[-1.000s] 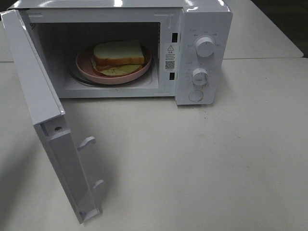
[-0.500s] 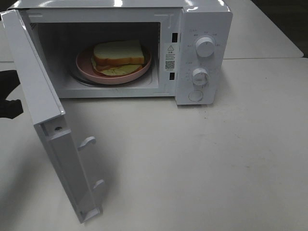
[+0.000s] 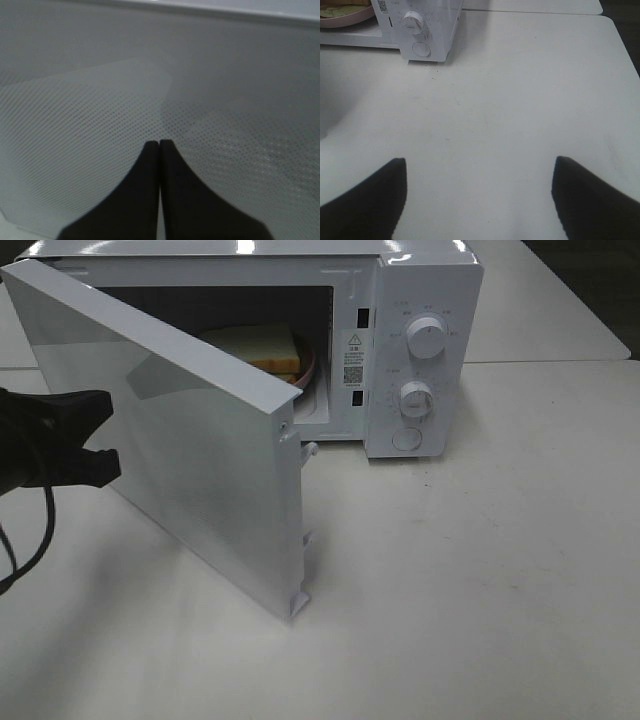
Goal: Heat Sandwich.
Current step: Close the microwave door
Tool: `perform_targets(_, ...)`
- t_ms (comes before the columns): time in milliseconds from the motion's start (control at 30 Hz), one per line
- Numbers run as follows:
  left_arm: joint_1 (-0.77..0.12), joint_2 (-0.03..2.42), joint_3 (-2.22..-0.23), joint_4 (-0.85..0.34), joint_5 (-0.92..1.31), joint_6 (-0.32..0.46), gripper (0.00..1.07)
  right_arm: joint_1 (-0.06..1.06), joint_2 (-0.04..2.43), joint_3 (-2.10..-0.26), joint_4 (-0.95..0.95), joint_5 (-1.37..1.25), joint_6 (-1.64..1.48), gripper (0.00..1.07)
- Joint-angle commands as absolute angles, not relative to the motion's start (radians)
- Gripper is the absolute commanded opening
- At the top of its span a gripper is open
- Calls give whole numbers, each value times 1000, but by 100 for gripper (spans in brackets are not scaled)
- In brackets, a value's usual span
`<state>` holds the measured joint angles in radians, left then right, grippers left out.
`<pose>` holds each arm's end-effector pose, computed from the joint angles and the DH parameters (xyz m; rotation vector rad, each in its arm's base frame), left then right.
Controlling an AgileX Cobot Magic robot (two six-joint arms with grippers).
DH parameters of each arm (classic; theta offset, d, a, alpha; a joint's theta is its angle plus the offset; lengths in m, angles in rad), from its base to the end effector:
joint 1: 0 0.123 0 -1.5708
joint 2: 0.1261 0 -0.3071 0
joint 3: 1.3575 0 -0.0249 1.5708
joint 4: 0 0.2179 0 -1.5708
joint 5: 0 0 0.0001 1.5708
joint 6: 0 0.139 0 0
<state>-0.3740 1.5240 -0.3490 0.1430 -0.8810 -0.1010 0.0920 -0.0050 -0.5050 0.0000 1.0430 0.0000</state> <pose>0.2575 -0.1175 0.2186 0.4038 1.7507 -0.3736 -0.0132 -0.0012 0.2432 -0.0928 2.0150 0.0585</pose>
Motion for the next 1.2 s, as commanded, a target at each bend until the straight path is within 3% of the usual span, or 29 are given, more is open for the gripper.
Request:
perform_targets(33,-419,1544,-378,76,-900,-65,0,88,-31,-504,0,1030,0,76)
perform_targets(167,-496,1597,-422,-39,-900,-17,0,88,-31,-504,0,1030,0,76)
perform_targets(467,-597,1690,-547,-115,-889,19,0,88,-31,-504,0,1030,0,76)
perform_targets(867,-643,1786,-701,-159,-855,22,0,88,-31,-504,0,1030,0,76)
perform_targets(1200,-680,1870,-852,-255,-794,102,0,88,-31,-504,0,1030,0,76)
